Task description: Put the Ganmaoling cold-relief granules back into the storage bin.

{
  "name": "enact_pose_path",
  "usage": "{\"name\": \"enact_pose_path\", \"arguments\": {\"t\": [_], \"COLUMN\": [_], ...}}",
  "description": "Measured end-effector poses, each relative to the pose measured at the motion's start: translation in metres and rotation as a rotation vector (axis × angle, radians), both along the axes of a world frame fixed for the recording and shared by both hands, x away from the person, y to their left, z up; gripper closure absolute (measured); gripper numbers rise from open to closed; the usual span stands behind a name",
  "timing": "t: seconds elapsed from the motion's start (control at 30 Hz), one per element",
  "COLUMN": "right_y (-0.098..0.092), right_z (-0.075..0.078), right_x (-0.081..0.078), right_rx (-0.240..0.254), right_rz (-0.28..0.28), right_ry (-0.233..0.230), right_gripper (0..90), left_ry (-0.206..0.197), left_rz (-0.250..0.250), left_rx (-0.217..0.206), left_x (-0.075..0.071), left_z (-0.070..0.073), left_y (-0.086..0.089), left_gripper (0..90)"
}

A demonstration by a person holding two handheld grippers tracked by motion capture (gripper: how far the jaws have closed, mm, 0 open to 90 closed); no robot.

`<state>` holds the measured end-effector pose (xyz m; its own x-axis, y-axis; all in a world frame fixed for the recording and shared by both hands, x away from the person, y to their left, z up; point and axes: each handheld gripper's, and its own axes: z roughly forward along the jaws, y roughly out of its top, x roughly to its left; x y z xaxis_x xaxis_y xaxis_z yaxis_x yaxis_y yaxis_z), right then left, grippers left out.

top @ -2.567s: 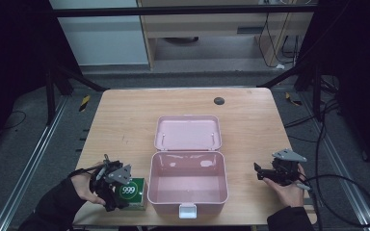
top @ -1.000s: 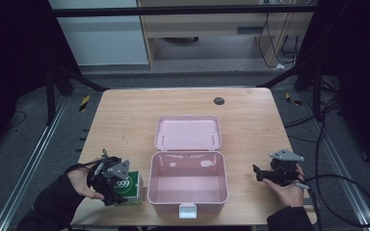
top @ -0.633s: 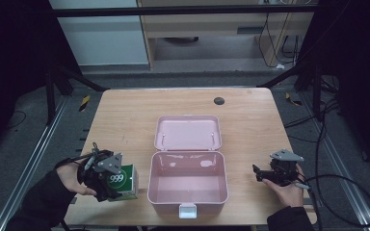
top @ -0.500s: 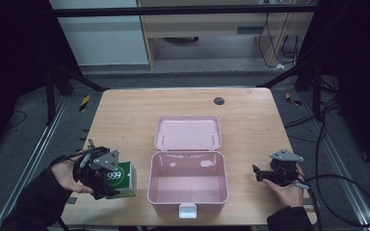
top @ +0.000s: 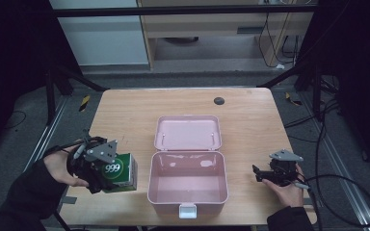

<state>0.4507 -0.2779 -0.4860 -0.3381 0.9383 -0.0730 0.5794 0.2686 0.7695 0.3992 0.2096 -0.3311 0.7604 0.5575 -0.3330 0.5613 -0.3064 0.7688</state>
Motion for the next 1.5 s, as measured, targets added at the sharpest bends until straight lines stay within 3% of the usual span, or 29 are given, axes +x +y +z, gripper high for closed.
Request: {"name": "enact_pose_path", "arguments": {"t": [0.27, 0.6, 0.63, 0.67, 0.7, 0.73, 0.77, 0.83, 0.97, 1.5], "right_y": [0.0, 0.0, 0.0, 0.0, 0.0, 0.0, 0.0, 0.0, 0.0, 0.001], "right_z": [-0.001, -0.001, -0.001, -0.001, -0.001, -0.001, -0.001, -0.001, -0.001, -0.003], "right_x": [0.0, 0.0, 0.0, 0.0, 0.0, 0.0, 0.0, 0.0, 0.0, 0.0], "right_rx": [-0.007, -0.01, -0.01, -0.01, -0.009, -0.009, -0.009, -0.008, -0.008, -0.01], "right_rz": [0.003, 0.005, 0.005, 0.005, 0.006, 0.005, 0.005, 0.005, 0.005, 0.01], "right_ry": [0.002, 0.002, 0.002, 0.002, 0.001, 0.001, 0.002, 0.003, 0.001, 0.01], "right_gripper": [5.2, 5.2, 5.2, 5.1, 5.1, 5.1, 5.1, 5.0, 5.0, 5.0], "left_ry": [-0.007, -0.035, -0.041, -0.066, -0.106, -0.123, -0.125, -0.118, -0.133, -0.132], "left_rz": [-0.017, -0.094, -0.121, -0.2, -0.323, -0.386, -0.398, -0.37, -0.398, -0.444], "left_rx": [0.012, 0.064, 0.087, 0.166, 0.299, 0.357, 0.372, 0.352, 0.371, 0.363], "left_x": [0.003, 0.011, 0.013, 0.017, 0.025, 0.03, 0.031, 0.03, 0.032, 0.039], "left_z": [0.012, 0.018, 0.019, 0.023, 0.029, 0.033, 0.034, 0.033, 0.035, 0.037], "left_y": [-0.012, -0.025, -0.025, -0.021, -0.014, -0.012, -0.014, -0.02, -0.029, -0.061], "left_gripper": [15.0, 14.9, 15.0, 15.0, 15.0, 14.9, 14.9, 14.9, 14.9, 14.9]}}
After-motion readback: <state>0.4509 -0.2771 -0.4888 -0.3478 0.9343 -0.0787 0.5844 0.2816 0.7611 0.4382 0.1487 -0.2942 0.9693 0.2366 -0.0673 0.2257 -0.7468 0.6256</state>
